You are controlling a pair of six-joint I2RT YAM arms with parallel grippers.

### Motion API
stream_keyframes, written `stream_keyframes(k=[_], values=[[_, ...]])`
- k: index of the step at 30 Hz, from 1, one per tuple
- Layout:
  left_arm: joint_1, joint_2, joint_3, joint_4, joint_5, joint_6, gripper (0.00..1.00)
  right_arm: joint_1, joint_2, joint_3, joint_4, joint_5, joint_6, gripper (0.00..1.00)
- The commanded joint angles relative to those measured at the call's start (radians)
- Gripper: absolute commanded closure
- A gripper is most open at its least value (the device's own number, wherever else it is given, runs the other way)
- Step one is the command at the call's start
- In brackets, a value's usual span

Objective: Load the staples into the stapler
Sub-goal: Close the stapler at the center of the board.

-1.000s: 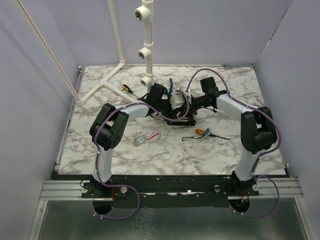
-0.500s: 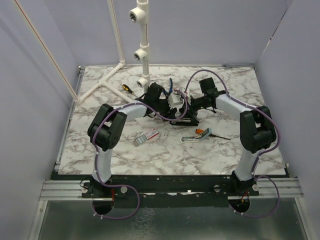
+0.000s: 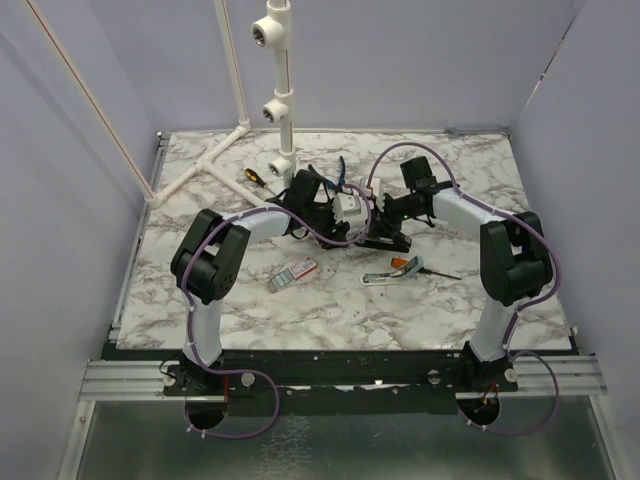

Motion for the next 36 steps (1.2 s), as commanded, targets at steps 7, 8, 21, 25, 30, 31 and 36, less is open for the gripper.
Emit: stream_keyframes(k=[7, 8, 21, 25, 30, 31, 36], values=[[0.011, -0.027, 0.009, -0.020, 0.075, 0.039, 0.43, -0.011, 0.029, 0.003, -0.098, 0.148, 0.005, 0.65], [0.008, -0.025, 0.014, -0.019, 0.075, 0.038, 0.43, -0.010, 0.034, 0.009, -0.106, 0.155, 0.008, 0.61], [-0.022, -0.019, 0.051, -0.019, 0.018, 0.012, 0.43, -0.019, 0.003, -0.007, -0.131, 0.242, 0.022, 0.35], [-0.027, -0.026, 0.051, -0.019, 0.008, 0.003, 0.43, -0.038, 0.010, -0.015, -0.163, 0.247, -0.019, 0.36], [-0.034, -0.023, 0.049, -0.019, 0.005, -0.003, 0.43, -0.063, 0.026, -0.029, -0.168, 0.242, -0.047, 0.38], [-0.035, -0.021, 0.050, -0.019, 0.005, -0.005, 0.43, -0.064, 0.031, -0.028, -0.172, 0.237, -0.050, 0.39], [-0.039, -0.014, 0.058, -0.019, -0.010, -0.033, 0.43, -0.065, 0.027, -0.026, -0.175, 0.188, -0.053, 0.47]])
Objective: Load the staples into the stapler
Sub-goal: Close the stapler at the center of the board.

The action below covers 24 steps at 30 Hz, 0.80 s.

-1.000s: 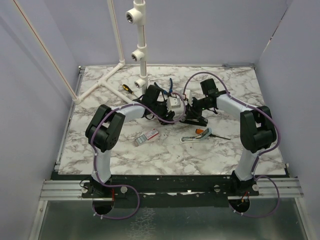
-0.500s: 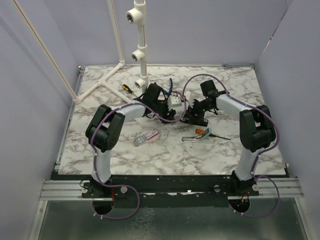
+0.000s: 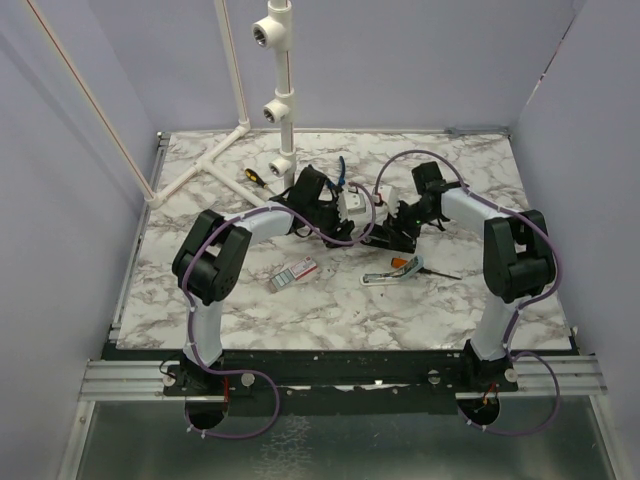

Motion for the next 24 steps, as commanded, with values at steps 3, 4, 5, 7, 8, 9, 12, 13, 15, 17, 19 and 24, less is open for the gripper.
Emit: stream_keyframes(k=[3, 4, 5, 7, 8, 9, 12, 13, 15, 17, 19, 24], values=[[-0.010, -0.005, 0.037, -0.002, -0.033, -0.053, 0.43, 0.000, 0.002, -0.013, -0.031, -0.065, -0.033, 0.53], [-0.012, -0.002, 0.038, -0.002, -0.035, -0.061, 0.43, 0.000, -0.003, -0.017, -0.030, -0.075, -0.036, 0.56], [-0.013, 0.000, 0.039, 0.000, -0.035, -0.064, 0.43, 0.000, -0.007, -0.023, -0.024, -0.083, -0.041, 0.59], [-0.017, 0.001, 0.037, 0.007, -0.035, -0.065, 0.44, 0.001, -0.017, -0.036, -0.011, -0.098, -0.052, 0.65], [-0.019, 0.002, 0.036, 0.009, -0.035, -0.065, 0.44, 0.000, -0.021, -0.041, -0.004, -0.102, -0.057, 0.67], [-0.020, 0.002, 0.035, 0.011, -0.033, -0.062, 0.44, 0.000, -0.024, -0.044, 0.004, -0.103, -0.058, 0.70], [-0.026, -0.002, 0.028, 0.017, -0.019, -0.043, 0.44, -0.012, -0.037, -0.047, 0.015, -0.130, -0.070, 0.76], [-0.029, -0.003, 0.025, 0.023, -0.016, -0.038, 0.44, -0.018, -0.041, -0.048, 0.017, -0.143, -0.076, 0.77], [-0.035, -0.002, 0.019, 0.044, -0.012, -0.037, 0.44, -0.029, -0.051, -0.049, 0.020, -0.174, -0.093, 0.80], [-0.039, 0.003, 0.018, 0.071, -0.008, -0.047, 0.44, -0.037, -0.056, -0.051, 0.019, -0.204, -0.112, 0.80], [-0.042, 0.010, 0.019, 0.095, -0.006, -0.065, 0.44, -0.040, -0.054, -0.051, 0.008, -0.225, -0.135, 0.80], [-0.058, 0.017, -0.019, 0.207, -0.013, -0.122, 0.44, -0.044, -0.051, -0.066, 0.009, -0.251, -0.167, 0.80]])
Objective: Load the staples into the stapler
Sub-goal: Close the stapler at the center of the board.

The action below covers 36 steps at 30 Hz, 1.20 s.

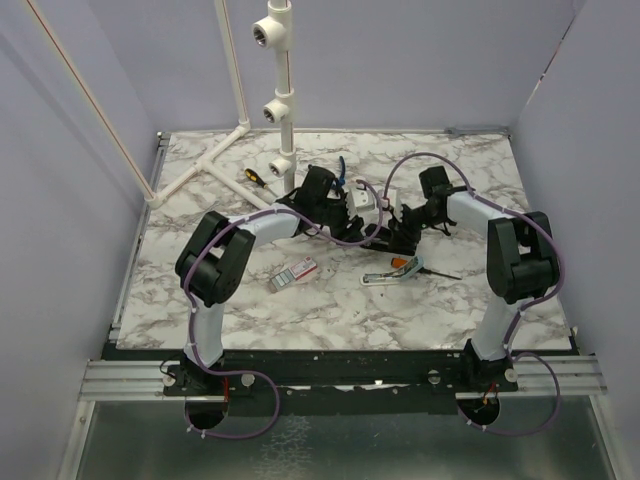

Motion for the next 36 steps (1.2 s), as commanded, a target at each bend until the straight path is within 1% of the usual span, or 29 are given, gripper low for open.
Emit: stream_keyframes(k=[1, 4, 10, 16, 24, 36], values=[[-0.019, 0.016, -0.049, 0.149, 0.004, -0.069, 0.44, -0.005, -0.035, -0.018, -0.002, -0.084, -0.049, 0.80], [-0.022, 0.016, -0.087, 0.236, -0.005, -0.128, 0.44, -0.009, -0.032, -0.024, 0.003, -0.088, -0.055, 0.80], [-0.031, 0.017, -0.140, 0.316, -0.024, -0.150, 0.45, -0.014, -0.033, -0.032, 0.007, -0.095, -0.050, 0.80], [-0.037, 0.024, -0.201, 0.488, -0.061, -0.261, 0.46, -0.017, -0.025, -0.018, -0.022, -0.134, -0.055, 0.80], [-0.043, 0.059, -0.234, 0.639, -0.123, -0.411, 0.46, -0.022, -0.023, -0.020, -0.032, -0.155, -0.060, 0.80], [-0.042, 0.040, -0.326, 0.744, -0.236, -0.399, 0.47, -0.034, -0.036, -0.040, -0.022, -0.177, -0.059, 0.80]])
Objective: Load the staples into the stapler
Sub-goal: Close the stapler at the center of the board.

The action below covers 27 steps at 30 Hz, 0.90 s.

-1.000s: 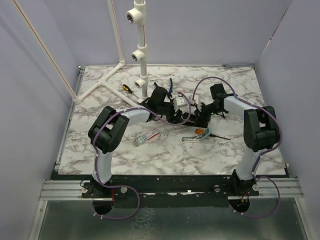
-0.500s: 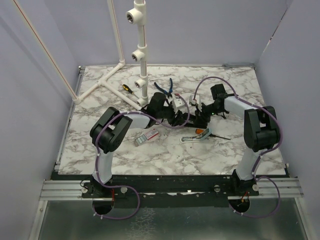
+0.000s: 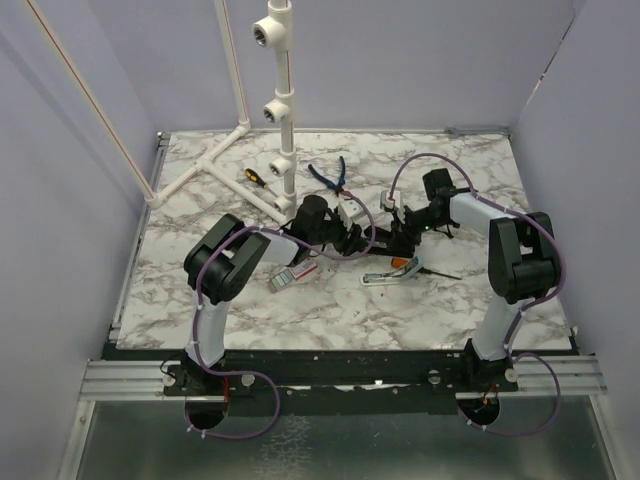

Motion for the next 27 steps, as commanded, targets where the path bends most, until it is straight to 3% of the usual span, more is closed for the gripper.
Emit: stream_keyframes(k=[1, 8, 17, 27], values=[[-0.001, -0.009, -0.035, 0.084, -0.083, -0.014, 0.48, -0.009, -0.035, -0.016, -0.016, -0.065, -0.014, 0.80], [-0.001, -0.014, -0.042, 0.106, -0.073, -0.054, 0.48, -0.009, -0.039, -0.025, -0.009, -0.055, -0.016, 0.80], [0.000, -0.007, -0.034, 0.130, 0.063, -0.135, 0.44, -0.009, -0.040, -0.028, 0.007, -0.050, 0.006, 0.80], [0.024, 0.041, -0.002, 0.148, 0.076, -0.222, 0.48, -0.009, -0.045, -0.034, 0.003, -0.055, 0.000, 0.80]])
